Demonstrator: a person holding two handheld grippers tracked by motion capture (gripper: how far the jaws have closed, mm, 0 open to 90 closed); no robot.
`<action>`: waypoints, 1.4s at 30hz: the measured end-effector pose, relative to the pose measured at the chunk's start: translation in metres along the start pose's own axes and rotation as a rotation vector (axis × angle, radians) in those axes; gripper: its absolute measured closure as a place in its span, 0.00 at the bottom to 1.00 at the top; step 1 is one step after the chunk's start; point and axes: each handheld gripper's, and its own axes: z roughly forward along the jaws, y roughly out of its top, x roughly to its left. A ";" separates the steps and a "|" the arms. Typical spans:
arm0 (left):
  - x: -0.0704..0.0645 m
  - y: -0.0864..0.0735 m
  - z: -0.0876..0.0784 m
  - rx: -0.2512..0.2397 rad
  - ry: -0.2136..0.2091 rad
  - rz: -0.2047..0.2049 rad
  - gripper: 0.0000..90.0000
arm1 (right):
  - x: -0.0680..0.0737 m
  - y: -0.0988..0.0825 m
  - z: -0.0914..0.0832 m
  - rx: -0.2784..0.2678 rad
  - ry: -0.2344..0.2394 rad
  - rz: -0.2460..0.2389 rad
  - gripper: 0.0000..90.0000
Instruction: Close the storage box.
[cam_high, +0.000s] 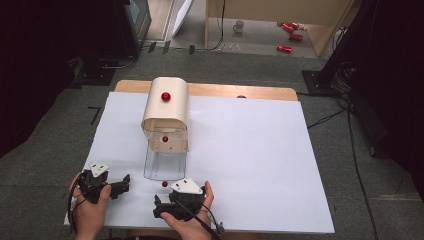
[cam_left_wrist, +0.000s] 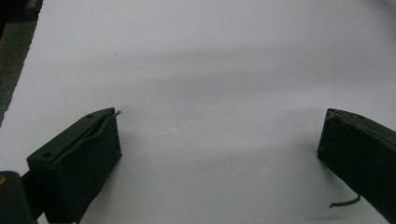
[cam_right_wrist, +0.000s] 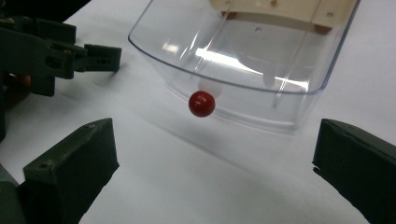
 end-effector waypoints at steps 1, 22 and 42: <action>0.000 0.000 0.000 0.000 0.000 0.000 0.00 | 0.000 0.000 0.000 0.000 0.000 0.000 0.00; 0.000 0.000 0.000 0.000 0.000 -0.001 0.00 | 0.007 -0.010 0.027 -0.023 -0.018 0.076 0.52; 0.000 0.000 0.000 0.000 0.001 0.000 0.00 | 0.008 -0.008 0.031 -0.026 -0.018 0.055 0.83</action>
